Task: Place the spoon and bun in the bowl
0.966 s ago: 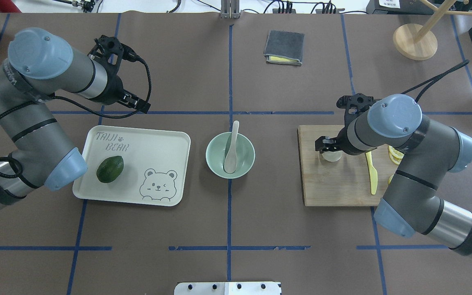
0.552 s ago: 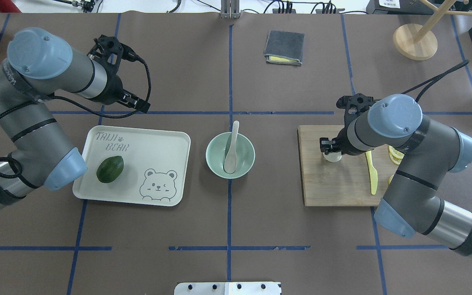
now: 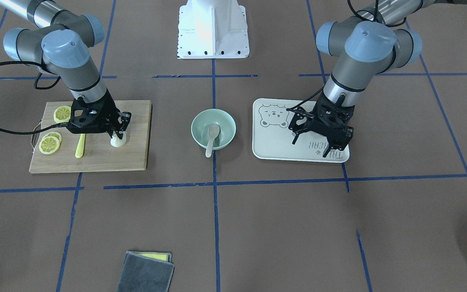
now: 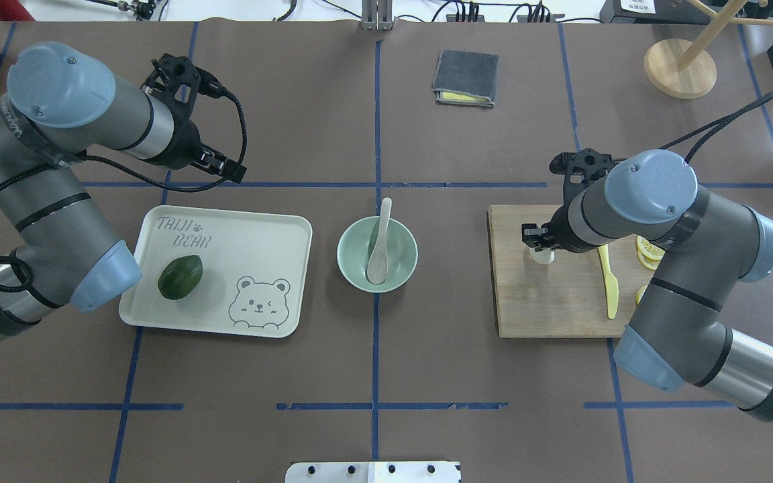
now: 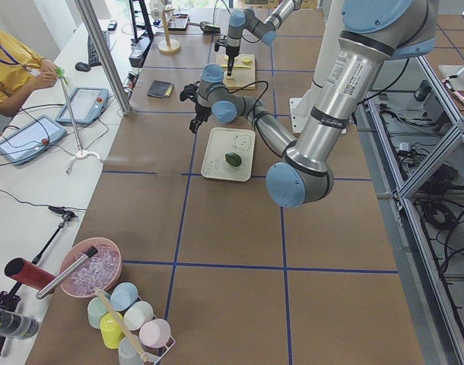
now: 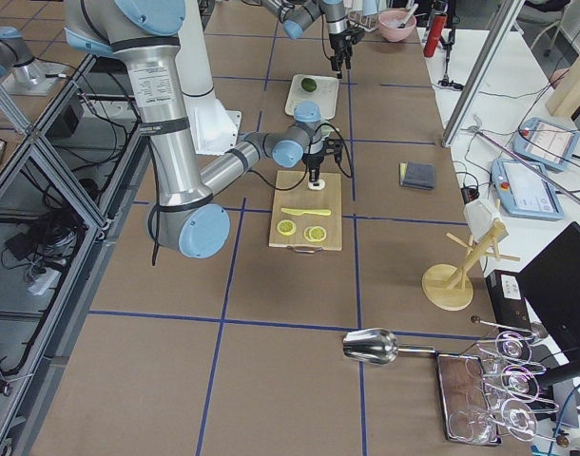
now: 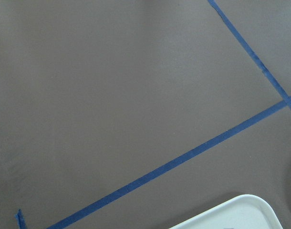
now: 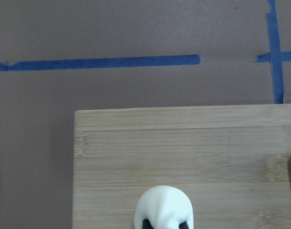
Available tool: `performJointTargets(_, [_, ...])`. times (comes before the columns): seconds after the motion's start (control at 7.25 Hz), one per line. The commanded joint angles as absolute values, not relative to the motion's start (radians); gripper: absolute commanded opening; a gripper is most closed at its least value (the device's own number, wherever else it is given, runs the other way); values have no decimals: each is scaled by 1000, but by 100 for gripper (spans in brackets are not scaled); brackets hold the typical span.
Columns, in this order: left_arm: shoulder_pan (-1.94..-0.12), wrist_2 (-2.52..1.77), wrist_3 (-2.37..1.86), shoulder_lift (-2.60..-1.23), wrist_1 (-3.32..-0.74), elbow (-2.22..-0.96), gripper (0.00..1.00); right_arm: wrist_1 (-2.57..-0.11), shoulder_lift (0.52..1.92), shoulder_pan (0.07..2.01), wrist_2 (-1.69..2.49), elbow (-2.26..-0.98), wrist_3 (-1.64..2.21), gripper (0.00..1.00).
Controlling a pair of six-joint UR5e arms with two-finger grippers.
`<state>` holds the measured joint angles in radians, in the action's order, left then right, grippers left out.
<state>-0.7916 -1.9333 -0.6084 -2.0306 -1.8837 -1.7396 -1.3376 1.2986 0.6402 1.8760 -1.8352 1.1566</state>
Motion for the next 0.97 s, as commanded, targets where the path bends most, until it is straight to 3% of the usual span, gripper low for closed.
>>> performJointTargets(0.0, [-793, -1934, -609, -2029, -1882, -1753, 90, -1481, 1214, 637, 1873, -1894, 1158, 27])
performJointTargets(0.28, [-801, -1939, -600, -1959, -1881, -1836, 90, -1522, 1082, 609, 1873, -1862, 1288, 28])
performJointTargets(0.55, [-802, -1940, -598, -1936, -1881, -1856, 90, -1514, 917, 559, 1864, -1737, 1435, 30])
performJointTargets(0.83, [-802, -1937, -598, -1936, -1881, -1859, 90, -1514, 870, 516, 1849, -1724, 1494, 35])
